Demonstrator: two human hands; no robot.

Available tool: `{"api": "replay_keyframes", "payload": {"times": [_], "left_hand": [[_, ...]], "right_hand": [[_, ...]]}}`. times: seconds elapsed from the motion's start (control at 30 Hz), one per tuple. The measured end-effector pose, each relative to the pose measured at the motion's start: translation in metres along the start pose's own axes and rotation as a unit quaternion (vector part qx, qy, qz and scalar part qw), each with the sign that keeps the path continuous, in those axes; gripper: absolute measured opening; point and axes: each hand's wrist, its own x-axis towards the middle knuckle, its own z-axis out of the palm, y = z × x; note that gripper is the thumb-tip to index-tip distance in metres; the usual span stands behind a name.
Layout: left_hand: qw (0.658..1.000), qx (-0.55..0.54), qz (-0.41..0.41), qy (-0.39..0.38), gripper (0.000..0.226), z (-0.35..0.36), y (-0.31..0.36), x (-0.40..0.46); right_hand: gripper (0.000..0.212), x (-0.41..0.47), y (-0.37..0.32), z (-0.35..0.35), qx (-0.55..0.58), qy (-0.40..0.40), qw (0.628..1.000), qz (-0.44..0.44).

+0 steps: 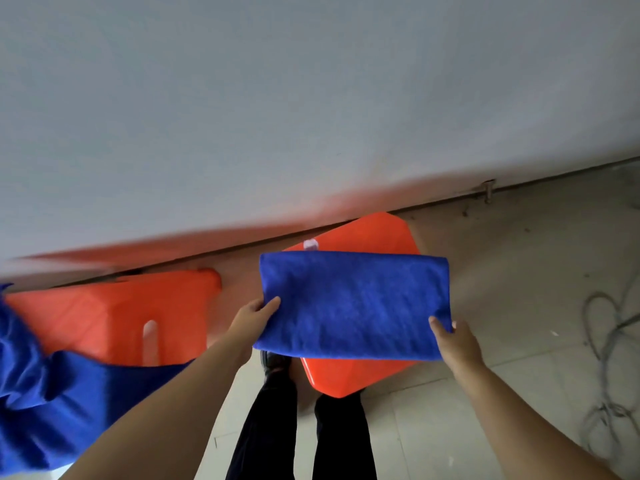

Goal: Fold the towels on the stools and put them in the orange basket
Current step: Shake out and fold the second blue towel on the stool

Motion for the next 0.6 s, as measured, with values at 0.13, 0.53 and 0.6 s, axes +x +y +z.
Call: {"api": "replay_keyframes", "payload": {"times": [0.13,0.53,0.6], "left_hand": [[0.998,-0.009,0.015,-0.053,0.022,-0.010,0.002,0.001],[0.960,0.138,0.225,0.089,0.024,0.033,0.034,-0.027],[0.957,0.156,0.232,0.080,0.026,0.048,0.038,-0.025]], "right_hand": [[0.039,0.006,0.000,0.003,-0.051,-0.030,0.998,0.013],[0.021,0.010,0.007,-0.033,0.088,-0.083,0.993,-0.014],[0.015,0.012,0.018,-0.042,0.083,-0.063,0.995,-0.005]]}}
